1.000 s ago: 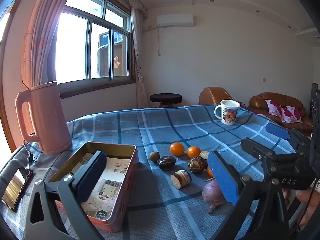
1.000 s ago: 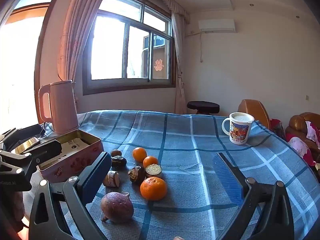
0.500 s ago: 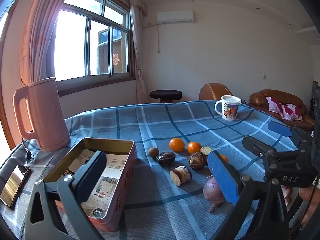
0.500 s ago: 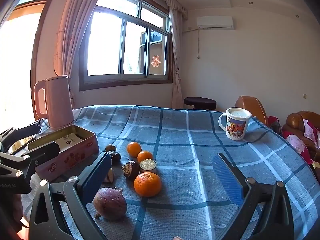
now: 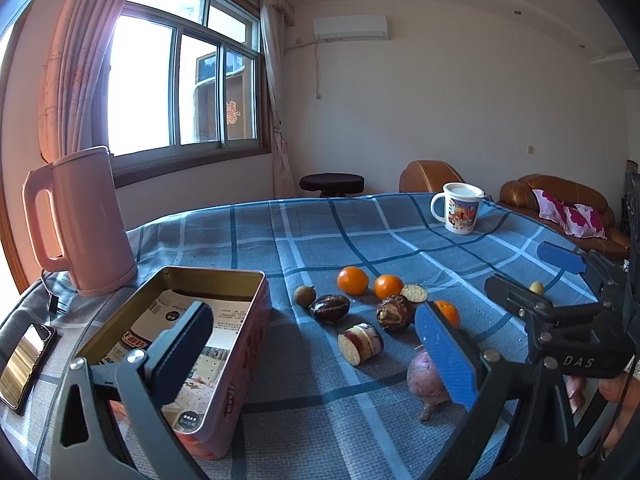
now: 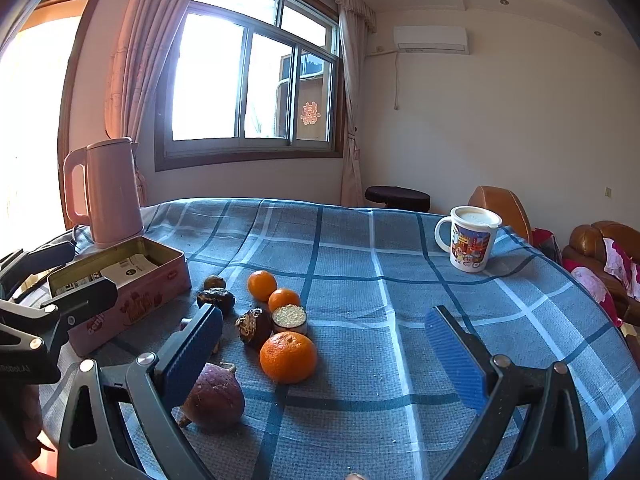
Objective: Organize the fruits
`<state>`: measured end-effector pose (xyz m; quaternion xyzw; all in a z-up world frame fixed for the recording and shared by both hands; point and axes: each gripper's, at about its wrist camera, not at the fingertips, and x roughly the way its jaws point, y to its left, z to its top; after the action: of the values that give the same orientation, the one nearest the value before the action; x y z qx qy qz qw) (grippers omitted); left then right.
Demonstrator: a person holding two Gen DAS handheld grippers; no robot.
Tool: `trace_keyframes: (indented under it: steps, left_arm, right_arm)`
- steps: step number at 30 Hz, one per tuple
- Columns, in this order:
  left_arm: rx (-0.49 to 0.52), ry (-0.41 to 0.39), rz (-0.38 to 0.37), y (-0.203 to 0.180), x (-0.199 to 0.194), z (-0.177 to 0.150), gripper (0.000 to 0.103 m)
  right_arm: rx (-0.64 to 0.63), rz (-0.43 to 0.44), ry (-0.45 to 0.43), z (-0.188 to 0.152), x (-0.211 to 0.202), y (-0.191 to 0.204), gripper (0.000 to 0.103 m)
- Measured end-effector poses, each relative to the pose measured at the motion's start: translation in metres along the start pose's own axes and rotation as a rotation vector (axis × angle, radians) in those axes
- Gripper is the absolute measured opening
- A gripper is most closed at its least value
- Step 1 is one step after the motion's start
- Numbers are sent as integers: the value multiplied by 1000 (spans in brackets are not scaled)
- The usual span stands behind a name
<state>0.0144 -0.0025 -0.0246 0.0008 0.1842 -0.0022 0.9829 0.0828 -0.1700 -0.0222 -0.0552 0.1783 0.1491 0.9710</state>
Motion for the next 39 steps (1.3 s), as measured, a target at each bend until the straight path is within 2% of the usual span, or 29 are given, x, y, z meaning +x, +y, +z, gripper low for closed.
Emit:
trace_keyframes:
  steps: [39]
  left_arm:
    - [21,50,-25,-18,13,-11,103]
  right_arm:
    - [19,-23,44,-12,8,-12,102]
